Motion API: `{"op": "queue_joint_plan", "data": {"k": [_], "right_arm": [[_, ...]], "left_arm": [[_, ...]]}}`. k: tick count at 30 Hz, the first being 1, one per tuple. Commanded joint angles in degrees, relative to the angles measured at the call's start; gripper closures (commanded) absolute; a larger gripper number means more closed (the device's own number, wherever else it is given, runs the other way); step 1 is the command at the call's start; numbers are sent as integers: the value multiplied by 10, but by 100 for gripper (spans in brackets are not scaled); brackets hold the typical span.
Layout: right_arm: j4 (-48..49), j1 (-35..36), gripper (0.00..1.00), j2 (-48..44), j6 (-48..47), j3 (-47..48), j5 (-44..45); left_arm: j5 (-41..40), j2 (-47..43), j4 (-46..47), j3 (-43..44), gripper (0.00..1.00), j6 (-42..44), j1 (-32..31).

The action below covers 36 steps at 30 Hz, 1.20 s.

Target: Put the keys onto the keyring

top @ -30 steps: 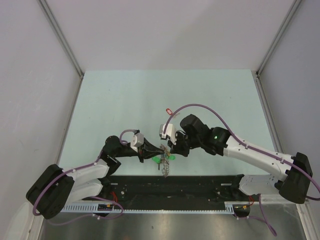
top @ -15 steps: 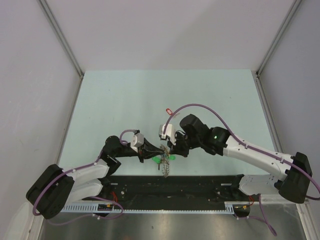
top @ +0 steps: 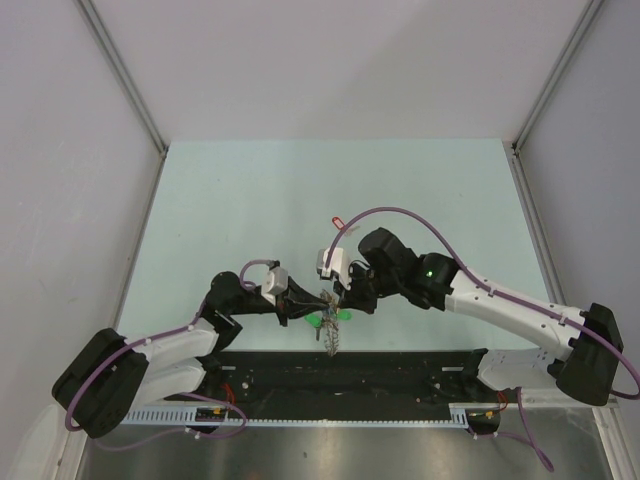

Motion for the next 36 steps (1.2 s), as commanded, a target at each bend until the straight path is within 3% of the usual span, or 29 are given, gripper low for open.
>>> {"op": "queue_joint_plan", "data": {"k": [1, 18, 36], "right_arm": [[13, 4, 100, -1, -6, 28, -8], [-10, 4, 100, 6, -8, 29, -12], [4, 4, 100, -3, -6, 29, -7]], "left_arm": [[18, -3, 34, 29, 99, 11, -4], [-31, -37, 30, 10, 100, 22, -5], [6, -15, 30, 24, 100, 17, -6]]}}
